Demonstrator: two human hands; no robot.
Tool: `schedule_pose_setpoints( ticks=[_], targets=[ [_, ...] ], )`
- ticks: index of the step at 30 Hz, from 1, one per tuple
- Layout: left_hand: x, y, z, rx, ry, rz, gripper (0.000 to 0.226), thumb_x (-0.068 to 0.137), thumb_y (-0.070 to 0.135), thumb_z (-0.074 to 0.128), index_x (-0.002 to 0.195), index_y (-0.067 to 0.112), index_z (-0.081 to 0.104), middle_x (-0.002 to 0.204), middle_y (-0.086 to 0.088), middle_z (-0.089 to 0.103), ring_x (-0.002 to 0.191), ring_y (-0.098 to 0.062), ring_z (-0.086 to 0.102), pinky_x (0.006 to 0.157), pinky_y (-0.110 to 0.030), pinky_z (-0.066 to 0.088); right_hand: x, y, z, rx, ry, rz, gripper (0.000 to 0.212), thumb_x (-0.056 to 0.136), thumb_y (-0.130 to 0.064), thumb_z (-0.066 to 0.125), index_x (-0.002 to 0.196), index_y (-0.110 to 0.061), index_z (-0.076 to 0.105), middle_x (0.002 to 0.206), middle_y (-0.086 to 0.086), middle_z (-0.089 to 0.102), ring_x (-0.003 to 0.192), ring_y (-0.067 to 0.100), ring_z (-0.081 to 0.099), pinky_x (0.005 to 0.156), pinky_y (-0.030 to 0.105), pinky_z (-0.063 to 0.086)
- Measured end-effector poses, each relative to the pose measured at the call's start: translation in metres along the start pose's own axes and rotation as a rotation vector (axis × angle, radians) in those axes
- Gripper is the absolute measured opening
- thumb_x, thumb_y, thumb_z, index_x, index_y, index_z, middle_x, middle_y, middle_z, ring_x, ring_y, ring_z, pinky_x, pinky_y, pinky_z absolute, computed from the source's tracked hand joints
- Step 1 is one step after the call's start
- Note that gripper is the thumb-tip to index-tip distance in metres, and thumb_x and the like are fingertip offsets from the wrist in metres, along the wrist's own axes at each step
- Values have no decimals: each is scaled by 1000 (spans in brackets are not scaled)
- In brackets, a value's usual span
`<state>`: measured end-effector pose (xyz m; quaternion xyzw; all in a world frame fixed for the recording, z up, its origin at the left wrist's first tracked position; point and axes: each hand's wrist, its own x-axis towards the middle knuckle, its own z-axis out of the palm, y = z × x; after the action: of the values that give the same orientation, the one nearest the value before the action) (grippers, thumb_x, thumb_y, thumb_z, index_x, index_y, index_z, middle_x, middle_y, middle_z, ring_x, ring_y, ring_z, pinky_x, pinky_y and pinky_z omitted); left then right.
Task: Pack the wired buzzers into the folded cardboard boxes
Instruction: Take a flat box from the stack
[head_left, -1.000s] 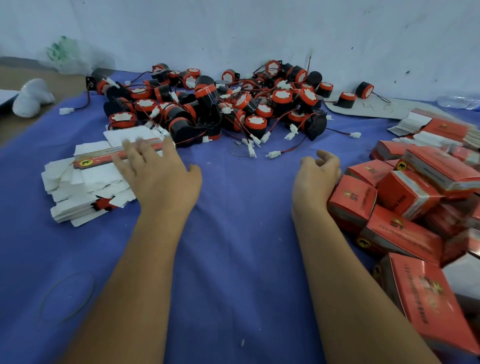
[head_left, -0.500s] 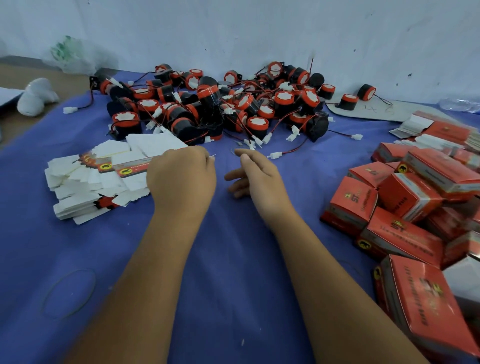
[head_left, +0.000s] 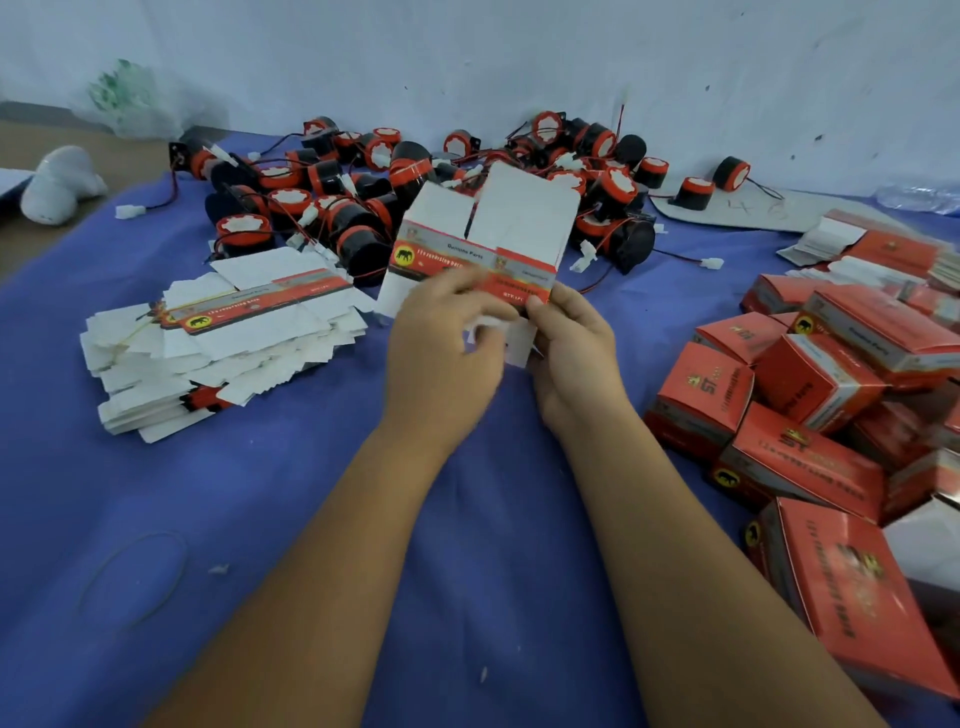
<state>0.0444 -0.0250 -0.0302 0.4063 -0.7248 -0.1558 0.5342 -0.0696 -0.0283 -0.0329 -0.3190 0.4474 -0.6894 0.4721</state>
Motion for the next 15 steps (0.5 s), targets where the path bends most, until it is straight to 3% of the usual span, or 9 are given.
schedule_pose_setpoints(
  ticks=[4, 6, 9, 12, 15],
  targets=[
    [10, -9, -14, -113, 191, -217, 50, 82, 0, 54, 129, 15, 58, 148, -3, 40, 139, -14, 34, 113, -30, 32, -2, -1, 0, -82, 11, -104, 20, 98, 0, 50, 100, -14, 64, 88, 2, 71, 84, 28, 60, 87, 51, 49],
    [10, -12, -18, -184, 223, -233, 59, 87, 2, 57, 143, 17, 44, 153, -2, 35, 143, -14, 31, 115, -30, 32, -3, -1, 2, -128, -17, -158, 24, 99, 4, 45, 98, -14, 60, 90, 2, 69, 87, 25, 58, 89, 45, 48],
    [9, -10, -20, -348, 218, -311, 59, 94, 8, 57, 146, 26, 37, 138, 10, 53, 127, -1, 49, 103, -19, 43, -6, 0, 4, -203, -42, -198, 28, 99, 5, 39, 106, -13, 59, 99, 1, 69, 90, 13, 61, 87, 31, 51],
    [12, -15, -23, -289, 309, -380, 35, 95, 11, 58, 125, 27, 59, 107, 12, 67, 100, -9, 65, 90, -35, 55, -6, 0, 3, -372, 24, -239, 32, 99, -6, 48, 129, -18, 48, 115, -4, 62, 98, 7, 59, 85, 23, 50],
    [15, -19, -25, -354, 388, -479, 33, 94, 12, 61, 116, 37, 60, 96, 18, 66, 92, -7, 67, 84, -39, 58, -9, 3, 2, -680, 46, -475, 61, 89, -22, 69, 142, -28, 39, 135, -7, 36, 124, 9, 40, 101, 16, 36]
  ],
)
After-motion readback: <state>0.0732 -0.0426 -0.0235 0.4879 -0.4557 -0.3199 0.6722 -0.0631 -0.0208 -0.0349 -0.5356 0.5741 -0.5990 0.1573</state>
